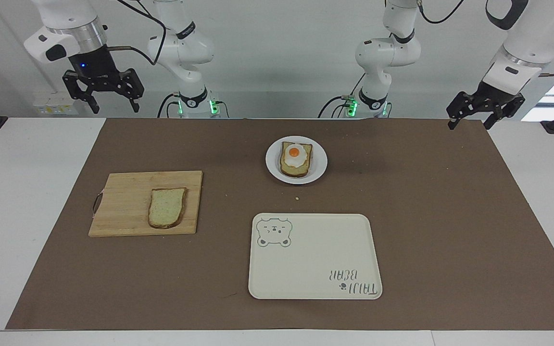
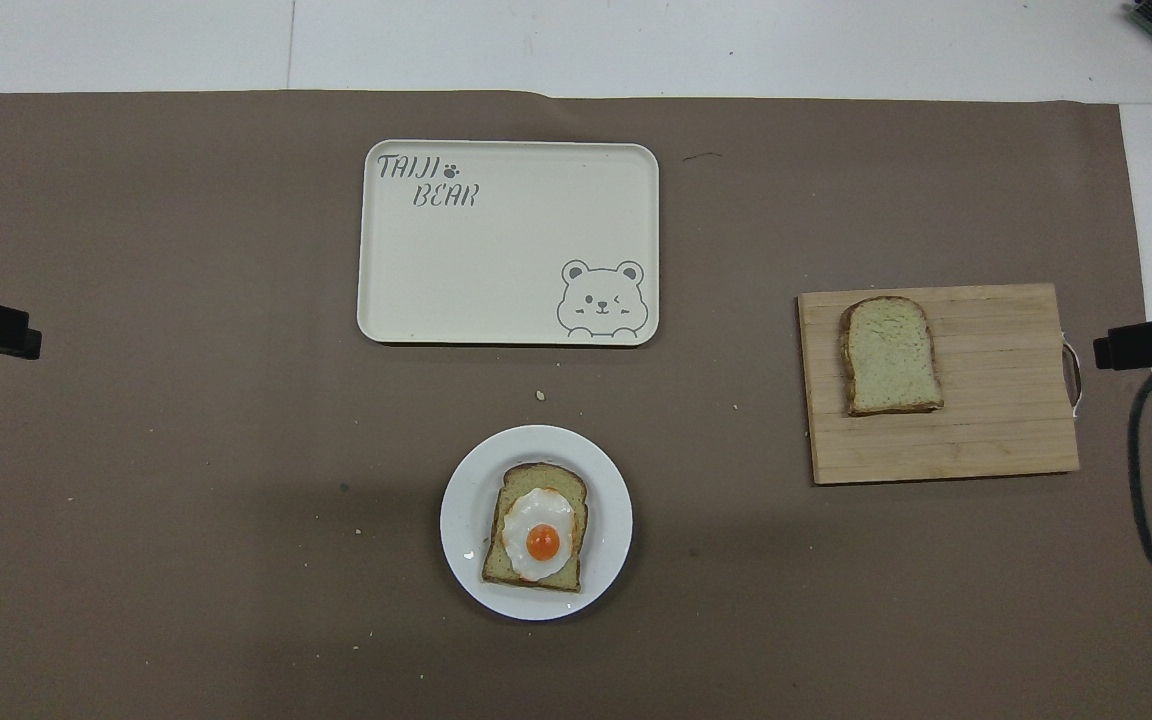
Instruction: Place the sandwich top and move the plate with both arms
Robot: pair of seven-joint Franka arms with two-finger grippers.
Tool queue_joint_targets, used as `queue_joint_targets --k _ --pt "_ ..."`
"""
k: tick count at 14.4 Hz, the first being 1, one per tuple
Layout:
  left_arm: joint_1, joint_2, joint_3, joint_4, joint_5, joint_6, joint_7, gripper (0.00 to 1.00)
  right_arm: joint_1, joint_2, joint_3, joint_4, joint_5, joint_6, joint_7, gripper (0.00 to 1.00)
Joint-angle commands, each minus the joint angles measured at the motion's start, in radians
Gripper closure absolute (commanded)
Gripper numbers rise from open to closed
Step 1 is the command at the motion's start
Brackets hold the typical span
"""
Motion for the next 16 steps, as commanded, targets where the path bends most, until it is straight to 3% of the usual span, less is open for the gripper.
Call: queue_joint_targets --k 1,16 --pt "0.000 0.003 -0.001 0.010 0.014 -0.009 -0.011 0.00 -0.009 -0.010 0.002 -0.009 0.014 -0.001 -0.013 0.00" --pt "0.000 0.003 -0.001 0.010 0.014 -0.009 -0.011 0.00 -0.009 -0.007 0.002 -0.005 0.014 -0.001 -0.024 0.00"
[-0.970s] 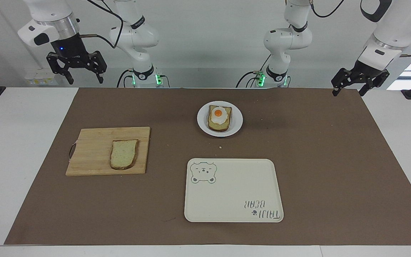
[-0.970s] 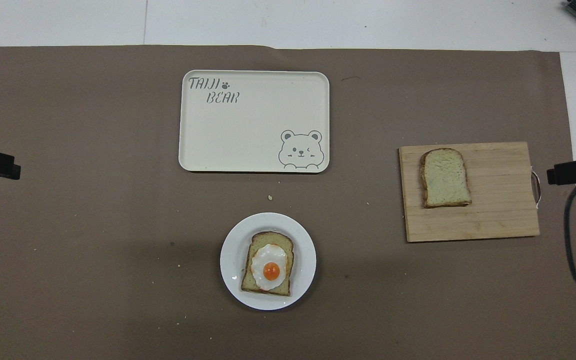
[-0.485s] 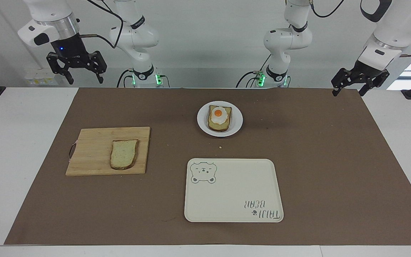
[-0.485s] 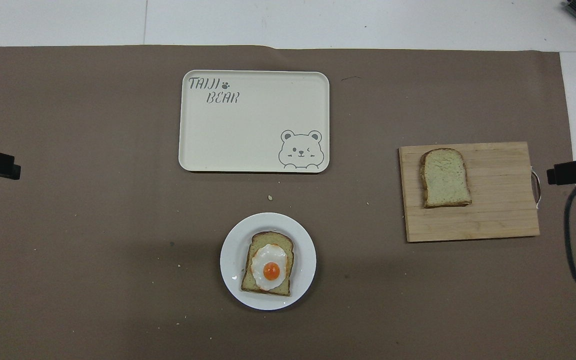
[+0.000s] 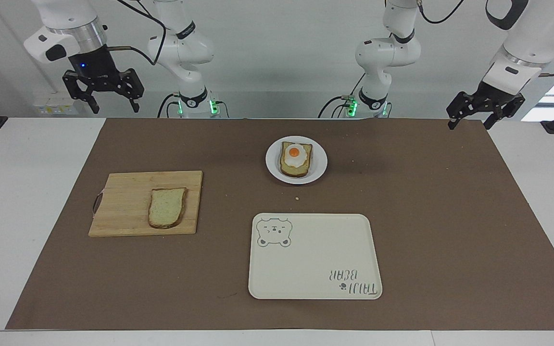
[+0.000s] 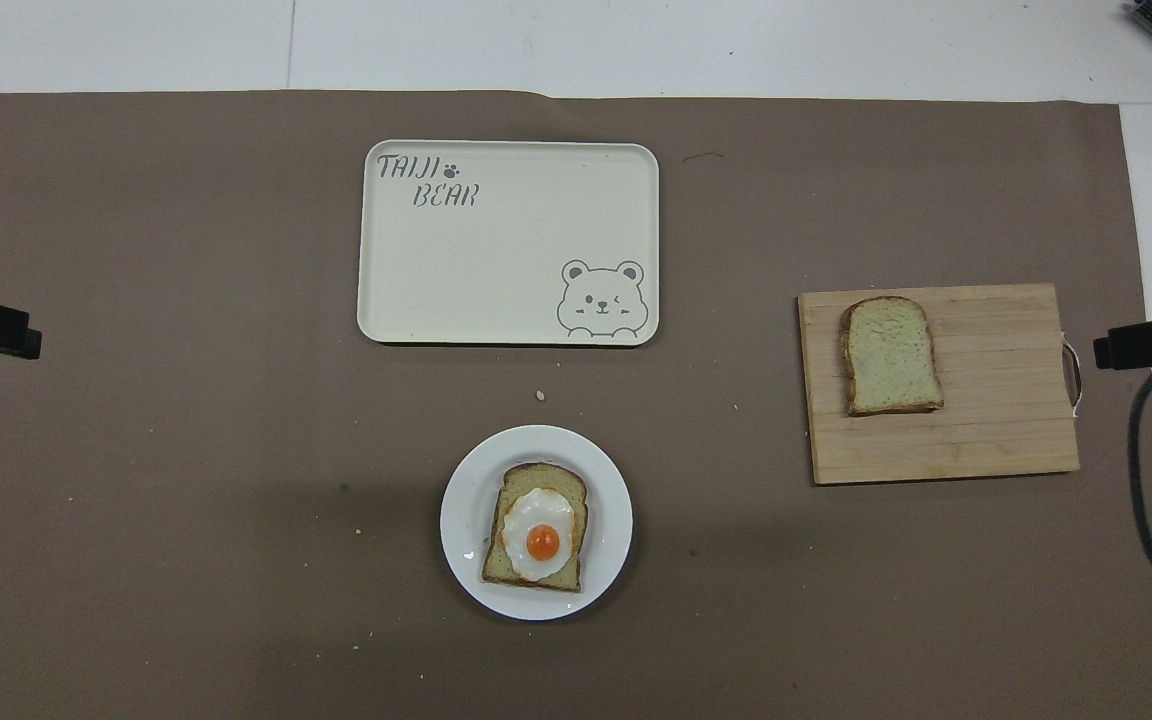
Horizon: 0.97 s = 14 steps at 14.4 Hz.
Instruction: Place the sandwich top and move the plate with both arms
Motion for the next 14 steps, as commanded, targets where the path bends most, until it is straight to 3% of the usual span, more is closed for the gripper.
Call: queue_joint_targets --k 1,8,14 --pt "0.000 0.003 -0.001 0.010 0.014 -0.009 -0.011 0.00 -0.009 -0.007 0.001 -0.005 0.012 0.005 -0.027 0.00" --pt "0.000 0.003 -0.001 0.010 0.014 -0.009 -0.011 0.00 0.005 0.006 0.008 -0.077 0.017 0.135 -0.029 0.00" --pt "0.000 0.003 -0.001 0.010 0.014 -0.009 -0.011 0.00 0.043 0.074 0.008 -0.100 0.022 0.221 -0.020 0.00"
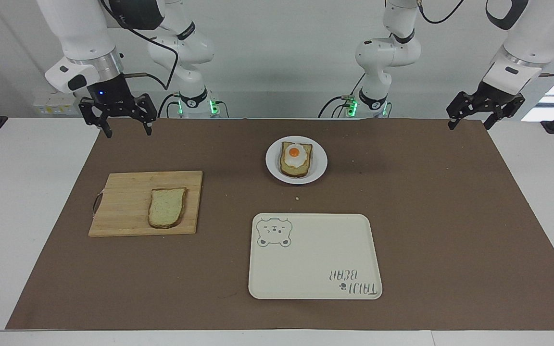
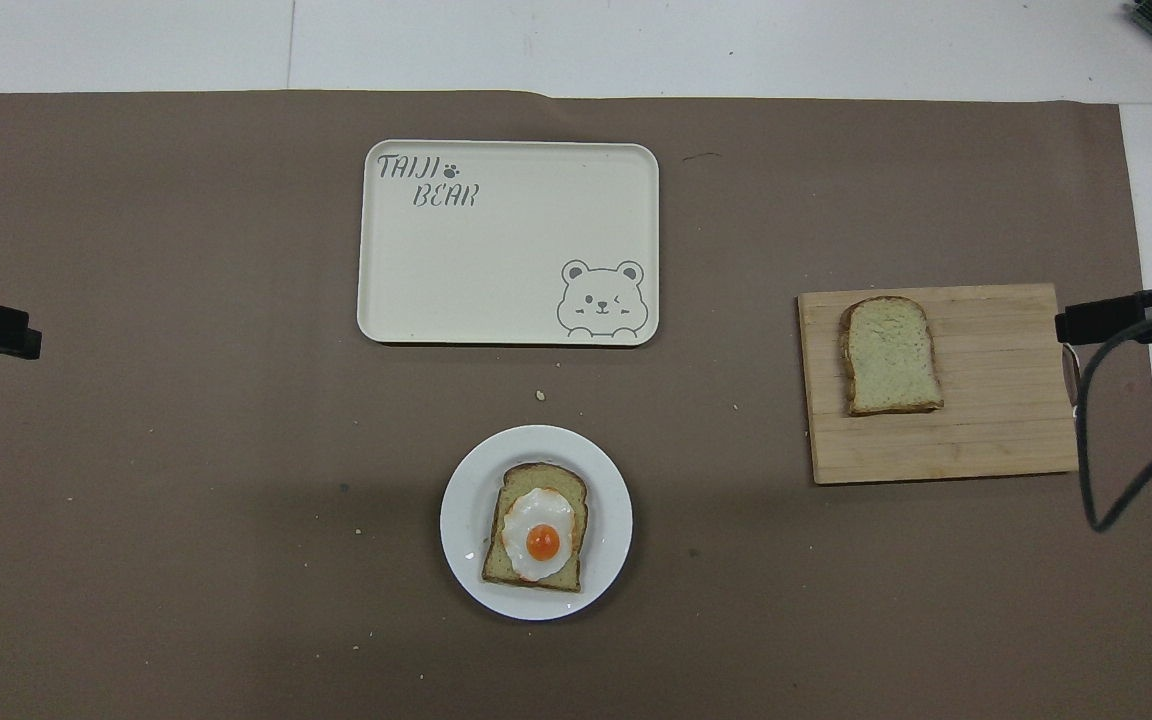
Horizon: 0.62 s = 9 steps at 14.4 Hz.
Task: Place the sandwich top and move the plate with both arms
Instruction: 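Reach the right gripper over the bread slice on the wooden board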
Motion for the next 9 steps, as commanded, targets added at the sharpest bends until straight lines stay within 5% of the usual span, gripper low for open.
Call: queue_joint_targets --k 1,9 --pt "0.000 0.003 -0.001 0.010 0.014 -0.009 -0.011 0.00 0.000 0.026 0.001 -0.033 0.020 0.059 -0.016 0.00" --pt "0.000 0.003 -0.001 0.010 0.014 -0.009 -0.011 0.00 0.019 0.132 0.001 -0.169 0.020 0.256 -0.013 0.00"
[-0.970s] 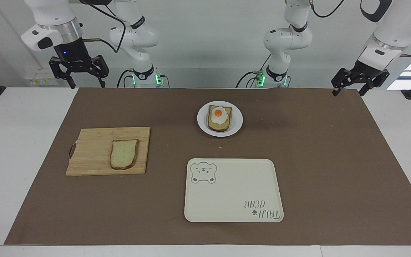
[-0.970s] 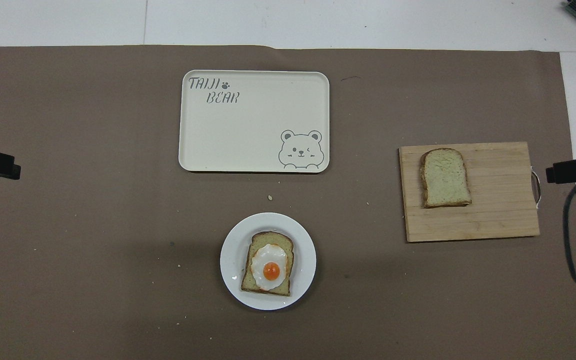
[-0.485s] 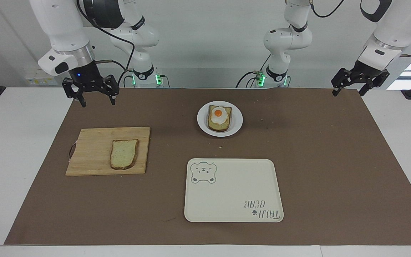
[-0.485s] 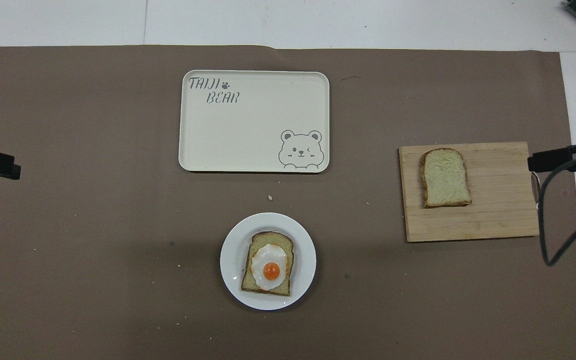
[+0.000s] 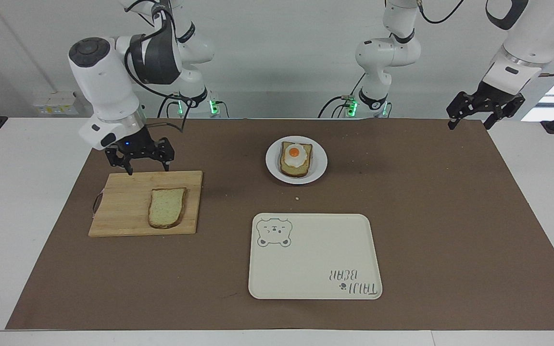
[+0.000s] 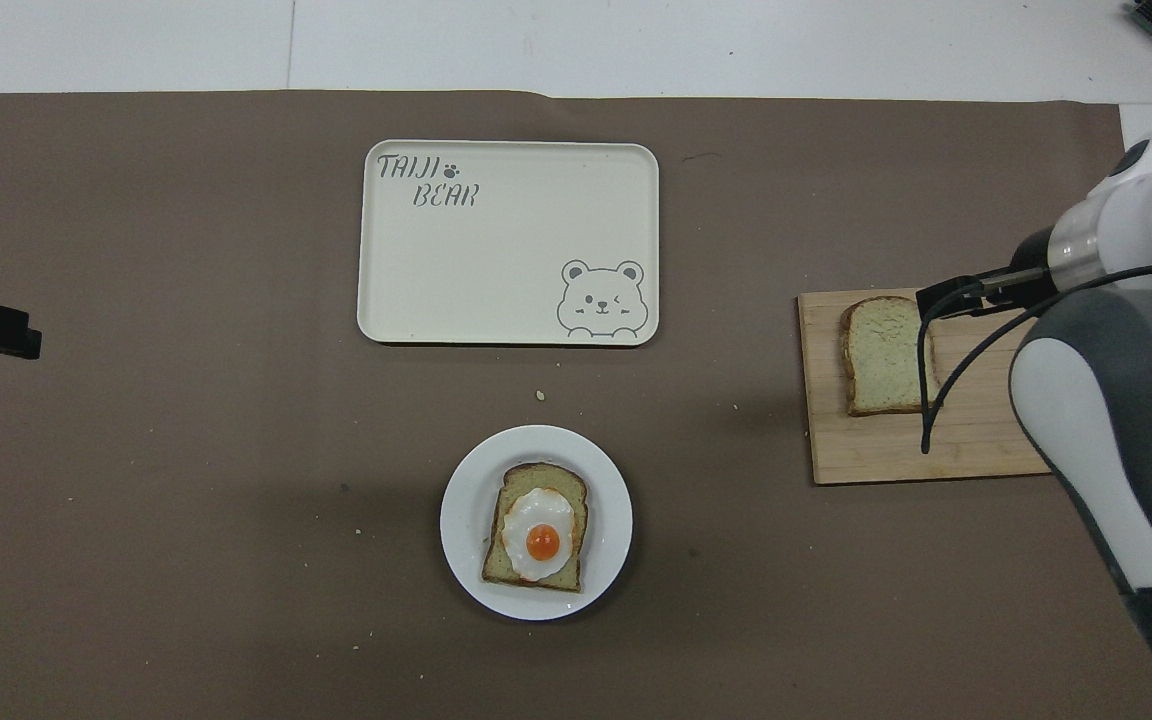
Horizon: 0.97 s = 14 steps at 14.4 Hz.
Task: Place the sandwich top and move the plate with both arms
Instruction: 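Reach the right gripper over the bread slice on the wooden board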
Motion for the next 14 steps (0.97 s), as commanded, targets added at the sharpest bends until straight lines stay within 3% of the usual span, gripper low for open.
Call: queue_joint_targets --k 1,7,14 --pt "0.000 0.003 -0.001 0.010 0.014 -0.009 -0.011 0.00 -0.003 0.011 0.000 -0.053 0.019 0.070 -0.011 0.00" --pt "0.000 0.003 -0.001 0.010 0.014 -0.009 -0.011 0.00 -0.033 0.074 0.000 -0.136 0.027 0.185 -0.024 0.00" --pt "0.000 0.003 -0.001 0.010 0.014 -0.009 -0.011 0.00 -0.133 0.132 0.000 -0.184 0.171 0.257 -0.165 0.00"
